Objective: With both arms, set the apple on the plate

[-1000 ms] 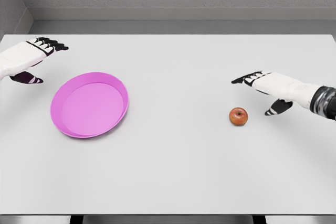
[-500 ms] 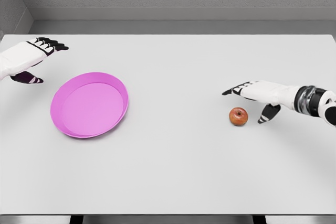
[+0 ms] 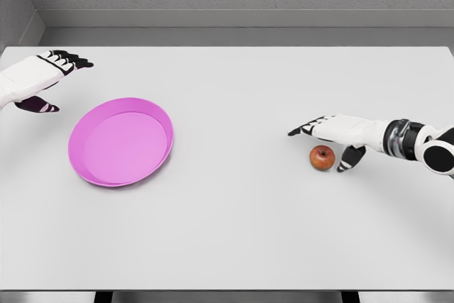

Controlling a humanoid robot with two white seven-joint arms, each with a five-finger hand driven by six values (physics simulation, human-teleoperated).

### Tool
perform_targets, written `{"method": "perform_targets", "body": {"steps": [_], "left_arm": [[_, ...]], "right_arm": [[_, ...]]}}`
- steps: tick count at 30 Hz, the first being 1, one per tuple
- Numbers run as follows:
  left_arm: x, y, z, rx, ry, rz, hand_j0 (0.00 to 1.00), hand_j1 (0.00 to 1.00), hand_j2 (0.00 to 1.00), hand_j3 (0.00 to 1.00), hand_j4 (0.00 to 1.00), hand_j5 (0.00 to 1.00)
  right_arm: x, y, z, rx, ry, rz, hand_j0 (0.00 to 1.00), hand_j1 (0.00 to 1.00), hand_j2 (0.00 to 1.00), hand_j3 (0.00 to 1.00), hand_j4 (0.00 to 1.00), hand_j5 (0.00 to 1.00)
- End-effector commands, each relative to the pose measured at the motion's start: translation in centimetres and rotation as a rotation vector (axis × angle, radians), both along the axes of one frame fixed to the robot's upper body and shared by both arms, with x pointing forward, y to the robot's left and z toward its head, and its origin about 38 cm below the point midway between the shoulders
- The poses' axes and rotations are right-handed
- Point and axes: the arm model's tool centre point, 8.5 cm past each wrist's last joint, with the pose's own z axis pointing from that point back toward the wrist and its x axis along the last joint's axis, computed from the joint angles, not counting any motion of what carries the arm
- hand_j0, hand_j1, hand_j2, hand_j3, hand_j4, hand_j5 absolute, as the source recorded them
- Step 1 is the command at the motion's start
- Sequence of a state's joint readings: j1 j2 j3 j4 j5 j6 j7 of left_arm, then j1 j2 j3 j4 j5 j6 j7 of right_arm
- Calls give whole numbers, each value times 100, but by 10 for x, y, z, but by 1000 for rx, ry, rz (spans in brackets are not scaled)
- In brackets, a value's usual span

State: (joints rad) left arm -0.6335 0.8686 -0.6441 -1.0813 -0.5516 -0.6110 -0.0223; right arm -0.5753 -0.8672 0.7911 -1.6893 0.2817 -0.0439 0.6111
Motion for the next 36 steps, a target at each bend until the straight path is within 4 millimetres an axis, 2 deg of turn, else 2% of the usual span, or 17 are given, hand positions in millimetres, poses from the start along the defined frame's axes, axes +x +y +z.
{"method": "perform_targets", "body": {"steps": [1, 10, 18, 25, 27, 28, 29, 31, 32, 36], "left_arm": [[0, 0, 1, -6, -1, 1, 100, 100, 100, 100, 100, 100], [0, 0, 1, -6, -1, 1, 100, 100, 100, 100, 100, 100], [0, 0, 0, -4, 1, 1, 100, 100, 100, 100, 100, 100], [0, 0, -1, -4, 2, 0, 100, 100, 100, 100, 100, 100], [0, 0, 0, -3, 2, 1, 100, 100, 100, 100, 100, 100], [0, 0, 0, -3, 2, 1, 100, 100, 100, 100, 100, 100], [0, 0, 0, -3, 2, 1, 100, 100, 100, 100, 100, 100], [0, 0, 0, -3, 1, 1, 100, 100, 100, 100, 100, 100], [0, 0, 0, -3, 1, 1, 100, 100, 100, 100, 100, 100], [-1, 2, 1, -3, -1, 4, 100, 100, 100, 100, 100, 100]], "right_arm": [[0, -1, 0, -2, 3, -1, 100, 100, 100, 100, 100, 100], [-4, -7, -5, -17, 16, -5, 100, 100, 100, 100, 100, 100], [-8, -14, 2, -38, 3, 9, 100, 100, 100, 100, 100, 100], [-9, -12, 1, -37, 4, 13, 100, 100, 100, 100, 100, 100], [-10, -12, 0, -37, 7, 15, 83, 83, 83, 83, 83, 83], [-10, -12, 0, -38, 7, 14, 70, 70, 70, 70, 70, 70], [-10, -12, 0, -36, 9, 15, 64, 64, 64, 64, 64, 64], [-11, -11, -3, -39, 15, 19, 64, 64, 64, 64, 64, 64], [-12, -11, -3, -40, 16, 20, 60, 60, 60, 60, 60, 60], [-12, -11, -3, -40, 16, 20, 59, 59, 59, 59, 59, 59]]}}
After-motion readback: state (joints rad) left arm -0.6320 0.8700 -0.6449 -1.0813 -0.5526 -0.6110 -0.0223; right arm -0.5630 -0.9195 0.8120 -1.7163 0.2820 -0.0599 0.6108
